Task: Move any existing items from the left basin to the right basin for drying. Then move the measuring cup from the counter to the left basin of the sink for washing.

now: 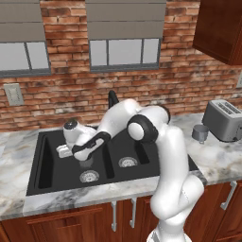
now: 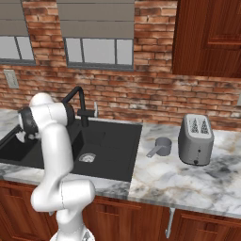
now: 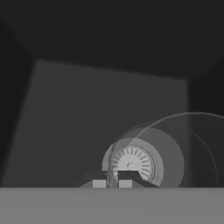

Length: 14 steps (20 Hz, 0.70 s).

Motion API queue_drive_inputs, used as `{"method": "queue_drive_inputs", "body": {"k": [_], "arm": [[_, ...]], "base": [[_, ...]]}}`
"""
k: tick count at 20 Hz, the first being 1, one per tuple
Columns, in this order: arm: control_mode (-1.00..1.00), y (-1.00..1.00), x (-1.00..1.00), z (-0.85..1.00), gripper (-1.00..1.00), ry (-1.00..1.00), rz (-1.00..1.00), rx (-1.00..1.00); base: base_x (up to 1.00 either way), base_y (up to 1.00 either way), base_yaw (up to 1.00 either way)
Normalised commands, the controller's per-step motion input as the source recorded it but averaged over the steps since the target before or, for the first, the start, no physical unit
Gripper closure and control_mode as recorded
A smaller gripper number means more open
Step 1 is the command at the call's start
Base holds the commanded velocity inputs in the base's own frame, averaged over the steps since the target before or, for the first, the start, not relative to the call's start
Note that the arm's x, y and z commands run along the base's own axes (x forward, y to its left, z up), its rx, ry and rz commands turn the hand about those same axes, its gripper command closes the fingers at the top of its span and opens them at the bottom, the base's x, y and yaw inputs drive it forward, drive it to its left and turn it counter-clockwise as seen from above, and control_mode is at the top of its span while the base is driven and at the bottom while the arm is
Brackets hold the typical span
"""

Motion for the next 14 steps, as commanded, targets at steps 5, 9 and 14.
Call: {"method": "queue_drive_inputs", "body": {"k": [5,9,14], "arm": [[-1.0,0.0,-0.11,0.6,1.0,-0.06,-0.01,0.0],[-1.0,-0.06,-0.21,0.59,1.0,-0.05,-0.02,0.01],[-1.0,-0.13,-0.3,0.47,1.0,-0.06,-0.03,0.02]], "base": [[0.0,0.0,0.0],[0.0,0.0,0.0],[0.0,0.0,0.0]]}}
